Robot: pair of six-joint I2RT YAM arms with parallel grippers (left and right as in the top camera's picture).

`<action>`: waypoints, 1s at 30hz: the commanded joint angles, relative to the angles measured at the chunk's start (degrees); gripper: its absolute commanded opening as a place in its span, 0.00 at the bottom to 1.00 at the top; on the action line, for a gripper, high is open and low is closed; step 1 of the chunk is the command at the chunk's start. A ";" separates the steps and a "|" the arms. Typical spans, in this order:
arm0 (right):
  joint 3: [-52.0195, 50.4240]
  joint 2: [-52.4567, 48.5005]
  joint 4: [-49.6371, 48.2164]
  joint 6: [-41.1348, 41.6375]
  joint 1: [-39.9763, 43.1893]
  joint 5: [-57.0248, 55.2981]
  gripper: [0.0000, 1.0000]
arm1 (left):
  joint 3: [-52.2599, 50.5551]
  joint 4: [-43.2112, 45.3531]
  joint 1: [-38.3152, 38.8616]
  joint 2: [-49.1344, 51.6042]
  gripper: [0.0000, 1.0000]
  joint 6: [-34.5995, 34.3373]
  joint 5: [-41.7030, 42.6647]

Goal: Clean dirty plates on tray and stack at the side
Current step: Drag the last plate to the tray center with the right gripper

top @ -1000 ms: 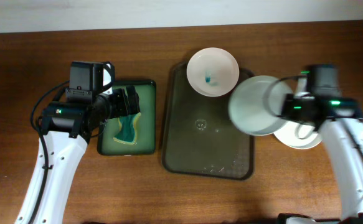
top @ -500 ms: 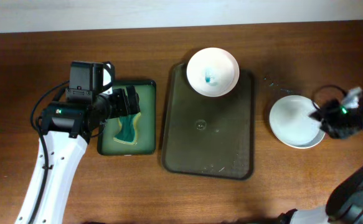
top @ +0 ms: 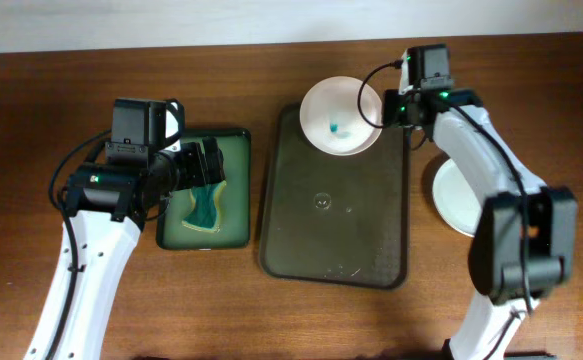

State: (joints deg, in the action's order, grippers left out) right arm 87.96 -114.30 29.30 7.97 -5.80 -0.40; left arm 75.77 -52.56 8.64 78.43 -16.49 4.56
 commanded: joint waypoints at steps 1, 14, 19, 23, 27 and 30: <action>0.46 -6.71 -3.23 -0.24 -0.15 3.52 0.43 | 0.90 0.22 -0.20 -0.02 0.99 0.28 0.61; 0.46 -1.97 14.16 8.24 -0.24 11.19 0.04 | 0.90 0.24 -0.20 -0.02 1.00 0.28 0.61; 0.44 5.62 33.83 12.55 -0.44 11.34 0.04 | 0.90 0.22 -0.20 -0.02 0.99 0.28 0.61; -9.25 5.40 33.05 23.26 -2.10 12.44 0.04 | 0.90 0.22 -0.20 -0.02 0.99 0.28 0.61; -19.06 5.42 21.35 30.03 -2.84 25.40 0.04 | 0.90 0.22 -0.20 -0.02 0.99 0.28 0.61; -19.58 6.75 19.26 30.49 -2.82 28.09 0.25 | 0.90 0.22 -0.20 -0.02 0.99 0.28 0.61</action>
State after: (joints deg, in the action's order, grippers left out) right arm 68.47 -109.01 49.34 36.01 -8.10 23.29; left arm 75.77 -52.47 8.64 78.43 -16.49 4.54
